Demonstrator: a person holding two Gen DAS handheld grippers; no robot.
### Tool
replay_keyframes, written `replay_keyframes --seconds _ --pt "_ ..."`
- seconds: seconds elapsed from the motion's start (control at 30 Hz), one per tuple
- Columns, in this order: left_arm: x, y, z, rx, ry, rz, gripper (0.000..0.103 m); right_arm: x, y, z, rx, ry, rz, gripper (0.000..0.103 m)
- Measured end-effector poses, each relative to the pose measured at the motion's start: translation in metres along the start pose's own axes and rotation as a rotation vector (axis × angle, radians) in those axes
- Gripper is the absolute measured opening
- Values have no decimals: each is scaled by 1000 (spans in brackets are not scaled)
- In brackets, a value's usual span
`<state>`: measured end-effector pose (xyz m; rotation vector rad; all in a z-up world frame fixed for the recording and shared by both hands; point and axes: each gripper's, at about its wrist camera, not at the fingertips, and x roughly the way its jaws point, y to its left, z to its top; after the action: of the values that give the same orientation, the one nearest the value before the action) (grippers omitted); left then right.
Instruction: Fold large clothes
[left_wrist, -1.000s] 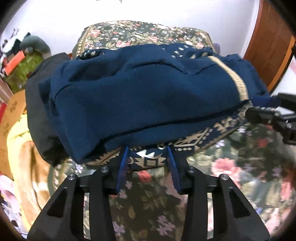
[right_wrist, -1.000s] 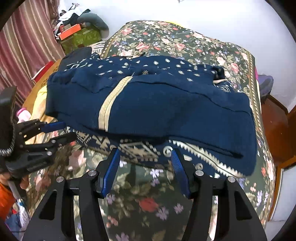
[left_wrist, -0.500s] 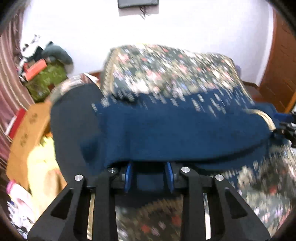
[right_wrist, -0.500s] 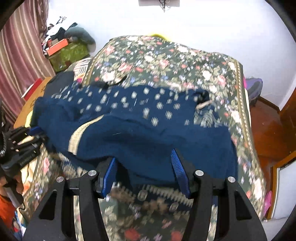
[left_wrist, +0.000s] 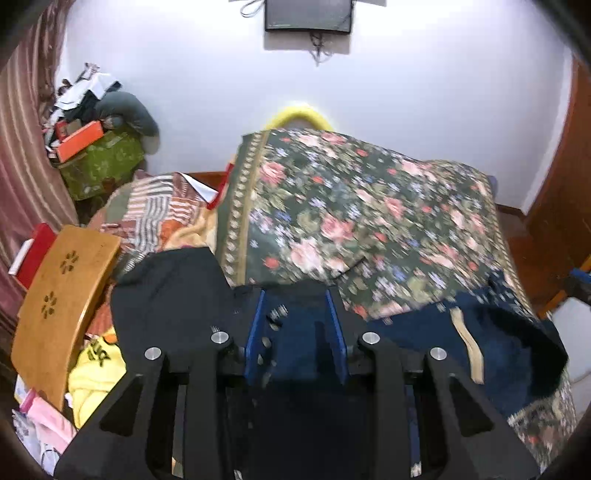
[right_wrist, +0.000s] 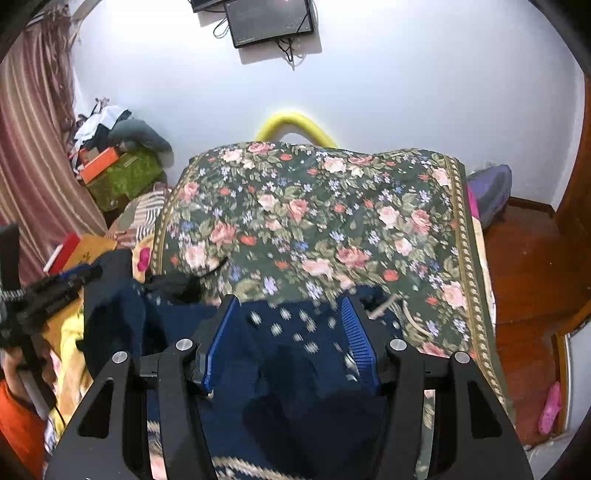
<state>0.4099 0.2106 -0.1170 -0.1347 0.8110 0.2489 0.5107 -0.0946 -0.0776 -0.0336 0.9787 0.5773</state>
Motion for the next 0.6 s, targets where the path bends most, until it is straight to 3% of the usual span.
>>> replay_keyframes --seconds 0.13,0.33,0.6 --pt "-8 -13 -28 53 59 -73 33 -4 -13 -37 -19 56 22 53" --pt "-15 -61 -71 232 129 -112 33 -13 -28 -86 -66 142 -13 53" --pt "1 -131 -92 371 167 -171 33 18 -19 -114 -117 259 3 53"
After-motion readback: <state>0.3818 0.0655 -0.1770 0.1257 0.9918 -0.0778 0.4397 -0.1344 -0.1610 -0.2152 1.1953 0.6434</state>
